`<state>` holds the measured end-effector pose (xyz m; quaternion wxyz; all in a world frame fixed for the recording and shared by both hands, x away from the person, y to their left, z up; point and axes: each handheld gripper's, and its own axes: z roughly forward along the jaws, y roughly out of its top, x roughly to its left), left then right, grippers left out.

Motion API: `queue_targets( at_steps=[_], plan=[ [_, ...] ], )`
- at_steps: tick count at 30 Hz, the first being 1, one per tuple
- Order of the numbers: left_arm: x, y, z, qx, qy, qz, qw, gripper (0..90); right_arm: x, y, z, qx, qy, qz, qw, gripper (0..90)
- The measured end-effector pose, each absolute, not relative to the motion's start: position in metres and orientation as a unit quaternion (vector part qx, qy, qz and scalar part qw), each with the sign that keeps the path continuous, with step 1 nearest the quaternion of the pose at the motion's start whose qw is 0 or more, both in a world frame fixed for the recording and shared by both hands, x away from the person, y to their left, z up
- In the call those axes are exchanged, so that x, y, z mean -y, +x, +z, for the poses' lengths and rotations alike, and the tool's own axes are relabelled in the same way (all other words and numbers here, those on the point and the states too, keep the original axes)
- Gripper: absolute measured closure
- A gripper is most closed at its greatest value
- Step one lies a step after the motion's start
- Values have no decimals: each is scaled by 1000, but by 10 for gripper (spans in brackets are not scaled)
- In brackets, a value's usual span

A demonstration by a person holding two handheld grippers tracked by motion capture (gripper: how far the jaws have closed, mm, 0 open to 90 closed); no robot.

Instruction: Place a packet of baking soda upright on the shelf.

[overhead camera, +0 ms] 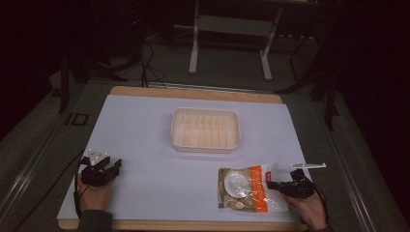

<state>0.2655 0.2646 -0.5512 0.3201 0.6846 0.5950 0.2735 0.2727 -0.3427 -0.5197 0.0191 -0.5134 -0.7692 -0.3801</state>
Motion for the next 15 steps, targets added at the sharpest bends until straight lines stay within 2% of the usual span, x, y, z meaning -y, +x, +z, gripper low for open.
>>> queue_targets(
  at_steps=[15],
  plan=[
    [-265,266,-551,-596,684,274,319,538,335,274,-503,773,-500,-392,-3,900]
  ],
)
